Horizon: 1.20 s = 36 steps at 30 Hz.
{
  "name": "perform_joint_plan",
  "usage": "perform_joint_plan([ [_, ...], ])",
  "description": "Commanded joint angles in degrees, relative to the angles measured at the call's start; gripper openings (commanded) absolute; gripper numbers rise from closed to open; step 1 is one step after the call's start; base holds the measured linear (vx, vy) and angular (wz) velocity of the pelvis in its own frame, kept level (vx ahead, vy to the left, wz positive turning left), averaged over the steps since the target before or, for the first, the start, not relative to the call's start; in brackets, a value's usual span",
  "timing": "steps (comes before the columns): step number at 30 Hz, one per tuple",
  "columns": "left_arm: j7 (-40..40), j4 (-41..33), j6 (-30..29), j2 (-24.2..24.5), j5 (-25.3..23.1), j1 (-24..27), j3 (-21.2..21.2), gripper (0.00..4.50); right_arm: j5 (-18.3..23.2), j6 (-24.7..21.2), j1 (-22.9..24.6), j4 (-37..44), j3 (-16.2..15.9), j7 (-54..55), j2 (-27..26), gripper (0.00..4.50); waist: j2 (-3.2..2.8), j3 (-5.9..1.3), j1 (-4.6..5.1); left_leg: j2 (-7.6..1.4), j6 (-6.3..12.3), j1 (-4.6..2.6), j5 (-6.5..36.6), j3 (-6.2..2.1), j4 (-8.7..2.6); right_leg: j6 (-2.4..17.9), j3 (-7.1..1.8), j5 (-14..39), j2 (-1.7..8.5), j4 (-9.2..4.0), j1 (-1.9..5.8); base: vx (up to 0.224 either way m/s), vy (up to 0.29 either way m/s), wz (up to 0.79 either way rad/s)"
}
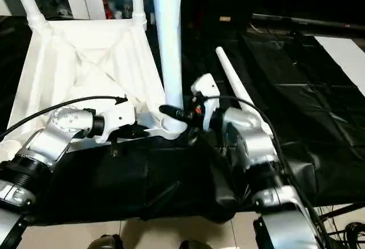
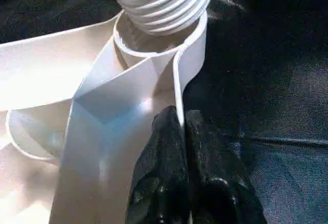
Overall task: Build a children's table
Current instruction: Insert table leg to table base
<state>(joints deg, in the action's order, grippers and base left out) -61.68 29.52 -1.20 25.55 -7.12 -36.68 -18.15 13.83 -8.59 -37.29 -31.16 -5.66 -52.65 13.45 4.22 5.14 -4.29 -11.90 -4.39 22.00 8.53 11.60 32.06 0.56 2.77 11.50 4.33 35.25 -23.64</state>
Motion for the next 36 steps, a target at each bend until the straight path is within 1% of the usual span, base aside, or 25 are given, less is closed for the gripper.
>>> perform_joint_plan([
  [1, 0.0, 0.0, 0.2, 0.2, -0.8, 1.4, -1.1, 0.00, 0.0, 0.0, -0.4, -2.3, 0.7, 1.3, -0.2, 1.84, -0.19, -4.19, 0.03, -1.56, 4.38, -1.31, 5.7, -0.48, -2.66, 13.9, -2.48, -1.4, 3.39, -2.68, 3.03, 0.000, 0.000, 0.00],
  [3, 0.1, 0.1, 0.2, 0.2, -0.8, 1.4, -1.1, 0.00, 0.1, 0.2, -1.1, -3.2, 1.0, 1.3, -0.7, 1.84, -0.31, -4.19, 0.13, -1.57, 4.40, -1.36, 5.9, -0.48, -2.63, 14.2, -2.49, -1.6, 3.36, -2.66, 2.96, 0.000, 0.000, 0.00],
  [5, 0.2, 0.1, 0.2, 0.2, -0.9, 1.3, -1.2, 0.00, 0.3, 0.2, -1.7, -4.4, 1.4, 0.9, -1.3, 1.84, -0.16, -4.24, 0.21, -1.58, 4.46, -1.37, 5.9, -0.46, -2.56, 14.4, -2.49, -2.1, 3.31, -2.57, 3.03, 0.000, 0.000, 0.00],
  [8, 0.2, 0.0, 0.1, 0.1, -0.8, 1.3, -1.1, 0.00, 0.6, 0.0, -2.1, -5.1, 1.6, 0.4, -1.7, 1.84, -0.13, -4.27, 0.18, -1.56, 4.85, -1.34, 5.4, -0.48, -2.48, 14.6, -2.49, -2.7, 3.35, -2.42, 3.11, 0.000, 0.000, 0.00],
  [11, 0.2, 0.0, 0.1, 0.3, -0.8, 1.4, -1.1, 0.00, -0.1, 0.3, -3.0, -7.8, 0.9, -0.3, -1.8, 1.84, 0.00, -4.28, 0.31, -1.50, 5.30, -1.27, 5.1, -0.45, -2.39, 14.9, -2.47, -2.8, 3.35, -2.37, 3.12, 0.000, 0.000, 0.00],
  [14, 0.2, -0.1, 0.0, 0.4, -0.8, 1.5, -1.1, 0.00, -0.6, 0.8, -3.4, -9.5, 0.8, -0.2, -2.0, 1.84, -0.13, -4.26, 0.25, -1.53, 5.35, -1.29, 4.9, -0.48, -2.37, 14.8, -2.47, -2.8, 3.38, -2.33, 3.14, 0.000, 0.000, 0.00],
  [18, 0.2, -0.2, 0.0, 0.4, -0.8, 1.6, -1.1, 0.00, -1.0, 1.0, -4.1, -11.0, 0.6, -0.2, -2.1, 1.84, -0.06, -4.26, 0.42, -1.51, 5.48, -1.25, 4.9, -0.49, -2.33, 15.0, -2.45, -3.0, 3.32, -2.26, 3.12, 0.000, 0.000, 0.00],
  [19, 0.1, 0.0, 0.0, 0.5, -0.8, 1.5, -1.2, 0.00, -2.1, 1.0, -5.0, -12.7, -0.1, -0.7, -2.0, 1.84, -0.19, -4.27, 0.48, -1.51, 5.36, -1.26, 5.4, -0.50, -2.30, 15.2, -2.44, -2.4, 3.37, -2.28, 3.09, 0.000, 0.000, 0.00],
  [20, 0.1, 0.0, 0.0, 0.5, -0.8, 1.5, -1.2, 0.00, -2.3, 1.0, -5.3, -13.1, -0.2, -0.9, -1.9, 1.84, -0.19, -4.22, 0.52, -1.51, 5.24, -1.26, 5.8, -0.51, -2.33, 15.3, -2.43, -1.9, 3.34, -2.35, 3.05, 0.000, 0.000, 0.00],
  [21, 0.1, 0.1, 0.0, 0.6, -0.9, 1.4, -1.2, 0.00, -2.9, 1.6, -6.0, -14.1, -0.7, -1.4, -1.8, 1.84, -0.19, -4.11, 0.54, -1.56, 4.77, -1.23, 6.8, -0.53, -2.36, 15.0, -2.46, -0.3, 3.44, -2.49, 3.01, 0.000, 0.000, 0.00],
  [23, 0.1, 0.2, 0.0, 0.6, -0.9, 1.3, -1.3, 0.00, -3.2, 2.5, -6.7, -14.8, -0.7, -1.6, -1.7, 1.84, -0.15, -4.08, 0.59, -1.60, 4.28, -1.30, 7.6, -0.55, -2.38, 14.8, -2.47, 1.0, 3.47, -2.57, 2.93, 0.000, 0.000, 0.00],
  [24, 0.1, 0.2, 0.0, 0.6, -0.9, 1.2, -1.3, 0.00, -3.3, 3.0, -7.0, -15.1, -0.6, -1.5, -1.7, 1.84, -0.05, -4.11, 0.60, -1.59, 4.20, -1.30, 7.6, -0.53, -2.36, 14.7, -2.50, 1.1, 3.49, -2.58, 2.97, 0.000, 0.000, 0.00],
  [25, 0.3, 0.3, 0.0, 0.6, -1.0, 1.2, -1.2, 0.00, -3.1, 3.5, -7.3, -15.1, -0.4, -1.8, -1.7, 1.84, -0.10, -4.11, 0.55, -1.60, 4.11, -1.29, 7.4, -0.55, -2.37, 14.6, -2.52, 0.8, 3.47, -2.52, 2.98, 0.000, 0.000, 0.00],
  [26, 0.3, 0.3, 0.0, 0.6, -1.0, 1.2, -1.2, 0.00, -3.1, 3.5, -7.3, -15.1, -0.4, -1.8, -1.7, 1.84, -0.10, -4.13, 0.58, -1.59, 4.14, -1.27, 7.2, -0.56, -2.36, 14.6, -2.52, 0.5, 3.44, -2.48, 3.00, 0.000, 0.000, 0.00],
  [27, 0.6, 0.2, -0.1, 0.4, -0.9, 1.1, -1.2, 0.00, -2.4, 4.6, -6.9, -13.8, -0.1, -2.9, -1.8, 1.84, 0.09, -4.22, 0.54, -1.62, 4.48, -1.25, 7.0, -0.56, -2.30, 14.6, -2.50, -0.1, 3.49, -2.39, 3.04, 0.000, 0.000, 0.00],
  [29, 0.7, 0.1, -0.3, 0.3, -0.9, 1.1, -1.2, 0.00, -1.9, 5.2, -6.4, -12.8, -0.1, -4.0, -1.8, 1.84, 0.18, -4.20, 0.60, -1.56, 4.69, -1.22, 6.7, -0.53, -2.27, 14.6, -2.49, -0.4, 3.37, -2.35, 3.02, 0.000, 0.000, 0.00],
  [33, 1.0, 0.1, -0.4, 0.2, -0.9, 1.2, -1.2, 0.00, -0.9, 5.6, -5.0, -11.7, 0.2, -5.8, -2.1, 1.84, 0.27, -4.28, 0.47, -1.51, 5.60, -1.17, 5.6, -0.50, -2.13, 14.8, -2.52, -2.2, 3.37, -2.18, 3.13, 0.000, 0.000, 0.00],
  [36, 1.0, 0.2, -0.4, 0.2, -0.8, 1.2, -1.1, 0.00, -1.1, 6.5, -4.0, -11.3, -0.5, -7.1, -2.0, 1.84, 0.23, -4.25, 0.47, -1.56, 5.82, -1.23, 6.1, -0.52, -2.13, 15.0, -2.45, -1.5, 3.39, -2.27, 3.02, 0.000, 0.000, 0.00],
])
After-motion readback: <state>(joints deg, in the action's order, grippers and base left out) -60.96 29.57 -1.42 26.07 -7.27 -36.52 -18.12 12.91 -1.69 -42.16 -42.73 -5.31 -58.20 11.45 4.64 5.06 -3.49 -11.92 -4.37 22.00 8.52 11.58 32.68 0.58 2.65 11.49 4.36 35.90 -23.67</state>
